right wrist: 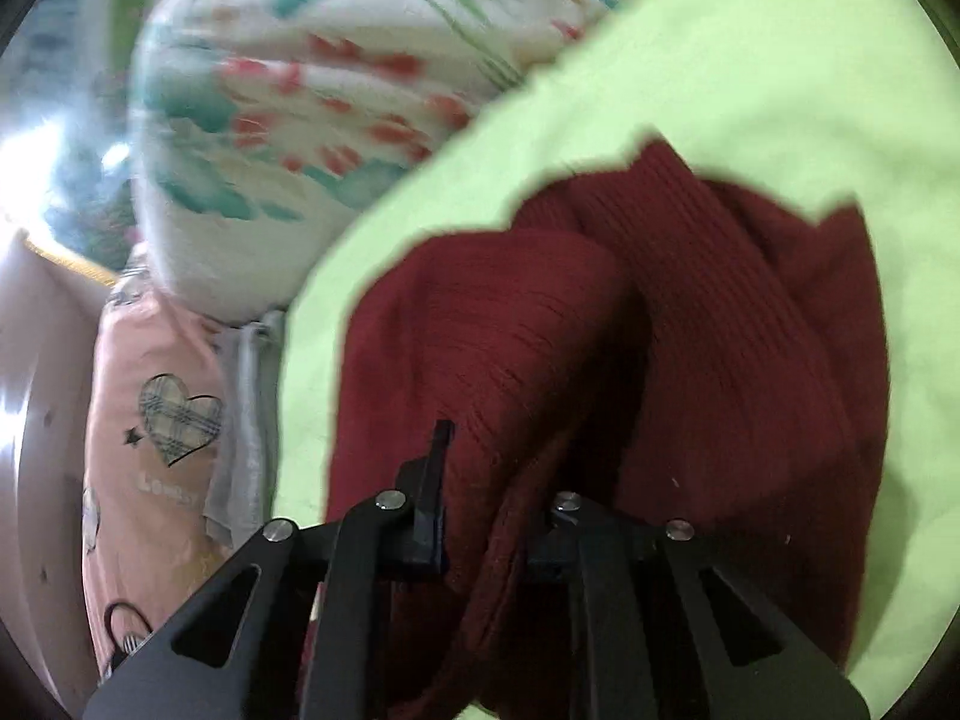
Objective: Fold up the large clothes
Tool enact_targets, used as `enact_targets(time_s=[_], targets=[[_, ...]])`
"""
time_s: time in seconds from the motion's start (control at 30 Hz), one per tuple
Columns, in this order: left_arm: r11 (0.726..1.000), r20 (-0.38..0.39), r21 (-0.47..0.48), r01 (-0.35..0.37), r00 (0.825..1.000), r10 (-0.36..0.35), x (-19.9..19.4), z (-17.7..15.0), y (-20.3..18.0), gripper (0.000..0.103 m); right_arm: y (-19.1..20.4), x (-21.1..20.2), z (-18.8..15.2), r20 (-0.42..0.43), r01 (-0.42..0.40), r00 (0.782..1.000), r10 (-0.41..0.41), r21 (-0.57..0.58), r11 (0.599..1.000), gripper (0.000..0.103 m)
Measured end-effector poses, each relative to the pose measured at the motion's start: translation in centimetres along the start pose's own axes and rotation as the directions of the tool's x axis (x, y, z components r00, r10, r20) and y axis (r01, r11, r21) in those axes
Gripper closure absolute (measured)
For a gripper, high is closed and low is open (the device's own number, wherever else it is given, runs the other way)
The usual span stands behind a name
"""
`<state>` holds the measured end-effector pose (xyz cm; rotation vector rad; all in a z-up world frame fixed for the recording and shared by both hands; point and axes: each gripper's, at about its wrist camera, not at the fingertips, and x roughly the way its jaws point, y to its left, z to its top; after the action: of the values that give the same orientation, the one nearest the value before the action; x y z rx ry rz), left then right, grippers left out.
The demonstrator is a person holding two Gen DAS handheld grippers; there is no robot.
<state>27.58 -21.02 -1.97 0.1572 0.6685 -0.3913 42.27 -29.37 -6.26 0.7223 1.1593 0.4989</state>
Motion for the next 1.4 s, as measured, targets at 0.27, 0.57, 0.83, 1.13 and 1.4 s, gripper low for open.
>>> enact_targets(time_s=[0.27, 0.57, 0.83, 1.13, 1.4], targets=[[0.992, -0.009, -0.017, 0.121, 0.993, -0.121, 1.9, 2.1, -2.2, 0.084, -1.1, -4.9, 0.5, 0.143, 0.036, 0.989, -0.02, -0.108, 0.993, 0.088], [0.987, -0.095, -0.009, 0.162, 0.982, -0.162, 4.0, 0.6, -3.3, 0.077, -5.4, -3.7, -1.1, 0.12, 0.12, 0.986, -0.115, -0.039, 0.992, 0.088], [0.957, -0.083, -0.126, 0.262, 0.958, -0.273, -1.2, 0.0, -0.4, 0.039, -3.6, -5.9, -2.0, 0.163, 0.195, 0.97, -0.181, -0.073, 0.978, 0.051], [0.916, -0.026, -0.351, 0.192, 0.976, -0.214, -6.0, -2.0, 9.0, 0.022, -4.2, -8.7, -4.0, 0.175, 0.124, 0.977, -0.121, -0.004, 0.992, 0.03], [0.714, -0.023, -0.626, 0.313, 0.908, -0.418, -1.4, -3.0, 16.4, 0.022, -5.4, -7.9, -4.3, 0.139, 0.1, 0.985, -0.105, 0.041, 0.994, 0.026]])
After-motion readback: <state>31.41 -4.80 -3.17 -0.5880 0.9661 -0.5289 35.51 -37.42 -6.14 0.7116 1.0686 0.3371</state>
